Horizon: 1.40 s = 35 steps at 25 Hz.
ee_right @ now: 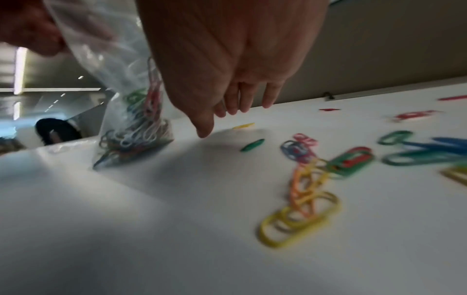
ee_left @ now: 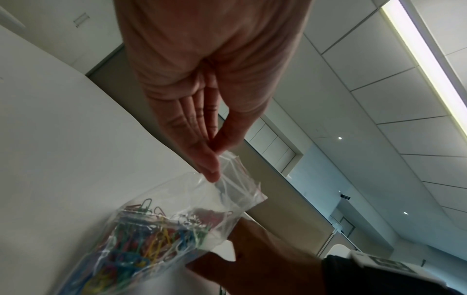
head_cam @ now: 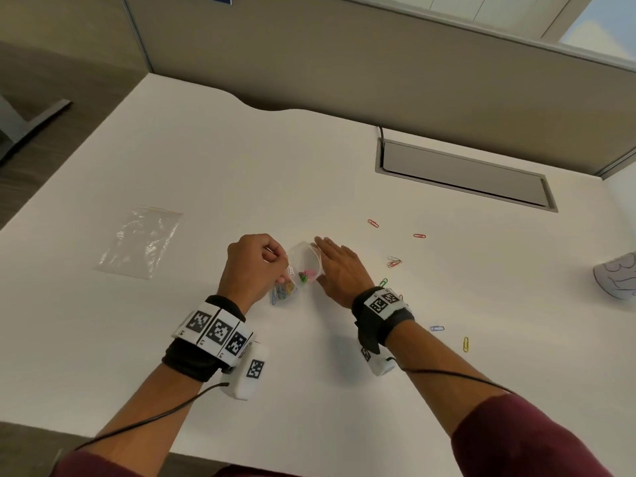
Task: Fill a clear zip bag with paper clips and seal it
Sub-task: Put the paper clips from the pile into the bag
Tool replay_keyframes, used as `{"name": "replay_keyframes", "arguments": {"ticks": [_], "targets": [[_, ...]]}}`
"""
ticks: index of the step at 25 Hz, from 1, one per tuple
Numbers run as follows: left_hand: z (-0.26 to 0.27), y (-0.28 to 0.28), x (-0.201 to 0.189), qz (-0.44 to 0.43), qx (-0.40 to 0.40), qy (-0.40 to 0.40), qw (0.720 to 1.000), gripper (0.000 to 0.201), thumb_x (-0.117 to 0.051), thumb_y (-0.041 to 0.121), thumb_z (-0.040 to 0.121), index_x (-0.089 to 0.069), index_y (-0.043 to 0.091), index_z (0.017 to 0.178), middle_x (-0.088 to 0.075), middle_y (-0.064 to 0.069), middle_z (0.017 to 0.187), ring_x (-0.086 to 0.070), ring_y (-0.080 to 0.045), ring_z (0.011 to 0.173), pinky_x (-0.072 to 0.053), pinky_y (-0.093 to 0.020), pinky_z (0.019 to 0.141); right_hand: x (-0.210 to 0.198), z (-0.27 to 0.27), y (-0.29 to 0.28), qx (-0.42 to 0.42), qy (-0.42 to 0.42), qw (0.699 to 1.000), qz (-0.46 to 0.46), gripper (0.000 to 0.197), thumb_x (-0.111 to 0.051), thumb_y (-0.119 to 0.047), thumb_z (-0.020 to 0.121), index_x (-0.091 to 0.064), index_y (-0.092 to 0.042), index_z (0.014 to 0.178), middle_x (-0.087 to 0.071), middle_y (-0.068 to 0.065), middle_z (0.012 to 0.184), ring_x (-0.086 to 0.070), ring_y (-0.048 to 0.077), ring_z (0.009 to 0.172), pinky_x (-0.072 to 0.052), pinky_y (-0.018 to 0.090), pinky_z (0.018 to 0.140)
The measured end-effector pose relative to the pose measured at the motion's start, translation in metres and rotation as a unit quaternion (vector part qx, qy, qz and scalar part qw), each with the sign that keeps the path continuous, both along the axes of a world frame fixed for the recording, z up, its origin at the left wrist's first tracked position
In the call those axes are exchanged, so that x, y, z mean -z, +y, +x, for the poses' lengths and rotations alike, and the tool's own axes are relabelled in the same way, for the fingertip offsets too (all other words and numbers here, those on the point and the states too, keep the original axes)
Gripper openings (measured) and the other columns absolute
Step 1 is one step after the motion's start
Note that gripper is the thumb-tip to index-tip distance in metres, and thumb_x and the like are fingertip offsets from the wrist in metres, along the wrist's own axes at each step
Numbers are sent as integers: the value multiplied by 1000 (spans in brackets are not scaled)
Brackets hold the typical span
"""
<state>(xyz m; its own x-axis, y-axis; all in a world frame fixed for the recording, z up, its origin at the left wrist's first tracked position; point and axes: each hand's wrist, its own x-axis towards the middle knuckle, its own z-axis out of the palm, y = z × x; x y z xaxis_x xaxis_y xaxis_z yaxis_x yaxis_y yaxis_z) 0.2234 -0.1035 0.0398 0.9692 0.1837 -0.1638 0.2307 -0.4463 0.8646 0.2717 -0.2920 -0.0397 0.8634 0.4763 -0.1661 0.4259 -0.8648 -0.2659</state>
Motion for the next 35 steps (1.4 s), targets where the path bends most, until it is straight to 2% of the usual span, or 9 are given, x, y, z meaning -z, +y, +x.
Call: {"name": "replay_keyframes", "arguments": {"ticks": [2, 6, 11, 14, 22, 26, 30, 32, 35], "targets": [[1, 2, 1, -3, -4, 1, 1000, 5, -68, 0, 82, -68, 4, 79, -72, -11, 66, -74, -22, 55, -64, -45, 68, 7, 0, 9, -4, 45, 998, -54, 62, -37, -35, 99, -10, -15, 151, -8, 6, 161, -8, 23, 149, -10, 45, 121], [1, -5, 0, 0, 5, 4, 1000, 5, -69, 0, 83, -68, 4, 80, -72, -10, 67, -74, -22, 55, -64, -44, 67, 6, -20, -19, 42, 70, 994, -68, 69, -28, -49, 98, 0, -13, 151, 1, 5, 162, 0, 22, 149, -4, 44, 121], [1, -20, -1, -2, 19, 6, 1000, 7, -69, 2, 83, -67, 6, 78, -74, -9, 66, -73, -20, 55, -63, -42, 69, 0, -49, -67, 80, 52, 994, -58, 62, -33, -41, 99, -15, -9, 149, -10, 9, 161, 0, 28, 149, -7, 43, 121], [-1, -27, -2, -3, 24, 11, 1000, 6, -68, 2, 84, -68, 5, 79, -74, -10, 66, -73, -19, 55, -63, -39, 68, -7, -18, -78, 126, 24, 991, -21, 60, -39, -44, 97, -29, -9, 145, -19, 11, 159, -8, 29, 148, -14, 45, 121], [-6, -35, -4, 0, 9, 18, 1000, 5, -68, 2, 84, -68, 3, 79, -73, -7, 64, -73, -20, 55, -63, -36, 65, -1, 65, -82, 132, 108, 983, -63, 71, -30, -50, 97, -4, -10, 150, -2, 7, 162, -6, 24, 149, -17, 45, 120], [-4, -40, -5, -2, -2, 21, 1000, 6, -66, 0, 83, -68, 3, 79, -72, -7, 63, -73, -18, 53, -63, -34, 63, -4, 31, -95, 133, 90, 986, -36, 72, -40, -48, 95, -16, -6, 149, -16, 9, 160, -20, 25, 146, -25, 39, 117], [-2, -46, -5, 0, -9, 21, 1000, 6, -67, -1, 83, -68, 2, 78, -72, -10, 64, -73, -17, 53, -63, -33, 63, -9, 4, -126, 186, 8, 979, 78, 52, -52, -45, 92, -53, -9, 128, -51, 11, 141, -43, 27, 132, -37, 39, 107], [-3, -49, -4, 4, -9, 22, 1000, 5, -67, -1, 83, -69, 2, 79, -72, -11, 65, -73, -18, 53, -63, -35, 64, -12, 16, -143, 217, 1, 972, 89, 55, -53, -46, 91, -49, -10, 132, -43, 11, 147, -36, 27, 137, -31, 41, 112], [-5, -54, -6, 12, -10, 18, 1000, 5, -67, 0, 83, -69, 1, 79, -73, -11, 65, -73, -19, 53, -64, -37, 65, -14, 40, -163, 237, 76, 967, 47, 77, -51, -55, 88, -25, -12, 147, -15, 10, 160, -12, 26, 148, -16, 43, 119]]}}
